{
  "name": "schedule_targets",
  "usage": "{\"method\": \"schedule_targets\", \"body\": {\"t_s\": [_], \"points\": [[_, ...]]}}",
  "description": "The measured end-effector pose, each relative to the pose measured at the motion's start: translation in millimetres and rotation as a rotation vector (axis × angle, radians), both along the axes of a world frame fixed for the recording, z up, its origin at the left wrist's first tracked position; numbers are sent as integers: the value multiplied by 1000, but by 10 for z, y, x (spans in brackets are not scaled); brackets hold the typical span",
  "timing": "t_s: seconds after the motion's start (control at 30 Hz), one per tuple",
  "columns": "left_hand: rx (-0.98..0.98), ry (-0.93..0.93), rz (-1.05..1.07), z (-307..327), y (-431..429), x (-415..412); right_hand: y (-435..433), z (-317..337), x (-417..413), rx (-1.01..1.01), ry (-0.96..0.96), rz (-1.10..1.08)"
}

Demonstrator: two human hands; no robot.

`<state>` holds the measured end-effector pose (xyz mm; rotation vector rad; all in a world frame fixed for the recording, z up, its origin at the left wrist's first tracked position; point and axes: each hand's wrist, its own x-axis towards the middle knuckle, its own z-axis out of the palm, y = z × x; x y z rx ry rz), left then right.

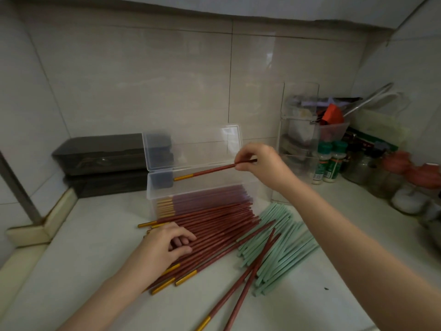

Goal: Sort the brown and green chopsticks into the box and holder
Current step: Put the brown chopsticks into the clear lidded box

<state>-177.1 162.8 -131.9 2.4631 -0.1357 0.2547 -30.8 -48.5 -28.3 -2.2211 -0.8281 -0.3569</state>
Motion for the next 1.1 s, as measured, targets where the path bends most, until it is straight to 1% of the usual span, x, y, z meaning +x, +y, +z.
{"method": "schedule_targets", "body": {"t_s": [0.17, 0.27, 0.33, 0.4, 0.57, 0.67, 0.73, 0.87, 1.0, 1.1], "points": [[-75, -33, 20, -9, -25, -26, 330, -142, 96, -158, 107, 73], [-105, -51, 38, -7, -32, -31, 428, -225, 70, -214, 147, 90], [-110, -59, 36, -9, -35, -35, 430, -259, 36, -184, 160, 97], [-116, -80, 34, -7, -32, -38, 395, -263, -18, -106, 164, 112], [-138, -144, 44, 59, 4, -37, 168, -281, -259, 79, 78, 67], [-141, -179, 63, 182, 68, -3, -31, -385, -490, 85, 88, 140], [-149, -203, 86, 309, 133, 52, -145, -515, -580, 17, 122, 200], [-110, -227, 118, 619, 226, 229, -208, -779, -645, -290, 117, 336], [-57, -141, 117, 854, 260, 536, -171, -852, -689, -368, 59, 350], [-8, -66, 133, 853, 299, 776, -138, -846, -702, -395, 27, 353]]}}
